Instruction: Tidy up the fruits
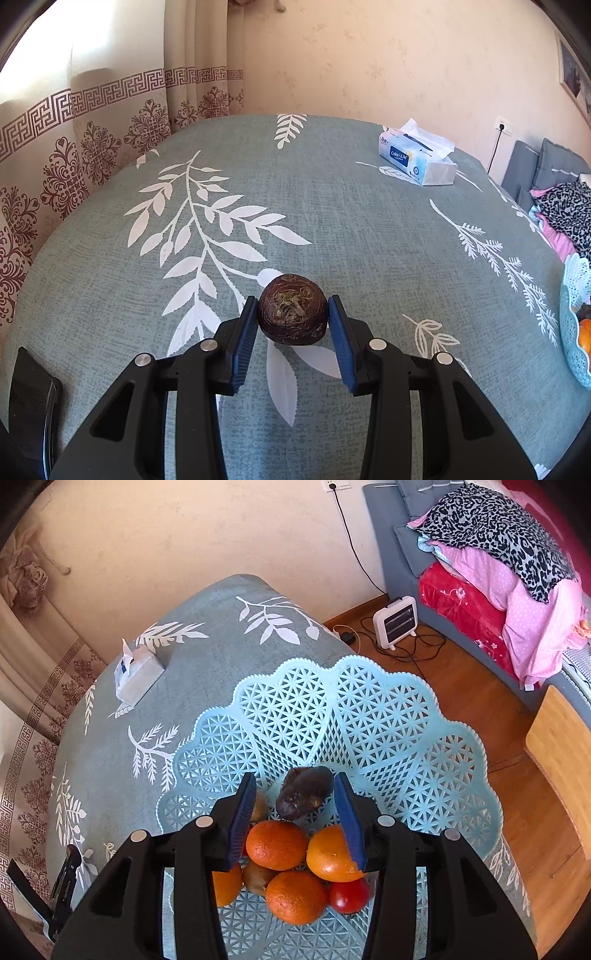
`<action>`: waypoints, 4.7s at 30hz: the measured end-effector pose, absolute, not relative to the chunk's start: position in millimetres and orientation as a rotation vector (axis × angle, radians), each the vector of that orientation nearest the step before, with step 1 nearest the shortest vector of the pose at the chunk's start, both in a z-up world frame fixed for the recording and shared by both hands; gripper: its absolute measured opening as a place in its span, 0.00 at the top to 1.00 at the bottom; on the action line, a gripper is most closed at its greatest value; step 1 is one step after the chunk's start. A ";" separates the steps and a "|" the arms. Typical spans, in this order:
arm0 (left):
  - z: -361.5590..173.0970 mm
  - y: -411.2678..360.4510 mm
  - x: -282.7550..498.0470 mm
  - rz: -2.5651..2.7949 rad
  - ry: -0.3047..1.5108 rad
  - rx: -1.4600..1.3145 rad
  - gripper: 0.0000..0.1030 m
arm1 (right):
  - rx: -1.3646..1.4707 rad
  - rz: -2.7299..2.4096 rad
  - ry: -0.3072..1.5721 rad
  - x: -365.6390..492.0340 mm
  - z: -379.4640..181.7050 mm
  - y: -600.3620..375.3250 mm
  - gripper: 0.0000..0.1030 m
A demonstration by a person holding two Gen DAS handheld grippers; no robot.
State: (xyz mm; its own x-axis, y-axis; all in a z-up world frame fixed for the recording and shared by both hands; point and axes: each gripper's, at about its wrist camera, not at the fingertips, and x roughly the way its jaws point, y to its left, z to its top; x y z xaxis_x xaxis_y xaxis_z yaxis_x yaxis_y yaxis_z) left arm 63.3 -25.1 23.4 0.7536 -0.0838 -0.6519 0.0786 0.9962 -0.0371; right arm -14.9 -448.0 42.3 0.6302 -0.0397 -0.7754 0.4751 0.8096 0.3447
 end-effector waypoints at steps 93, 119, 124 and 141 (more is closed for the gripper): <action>66.9 -204.1 -20.0 -0.498 0.580 0.217 0.11 | 0.302 -0.303 0.458 -137.7 67.8 -391.8 0.06; 63.0 -185.5 -43.4 -0.463 0.540 0.236 0.10 | 0.223 -0.318 0.550 -132.7 47.9 -362.8 0.03; 63.0 -188.7 -43.8 -0.460 0.537 0.247 0.10 | 0.232 -0.326 0.553 -133.6 47.5 -367.8 0.03; 61.0 -198.9 -48.6 -0.465 0.523 0.288 0.07 | 0.242 -0.326 0.561 -137.9 46.6 -373.8 0.03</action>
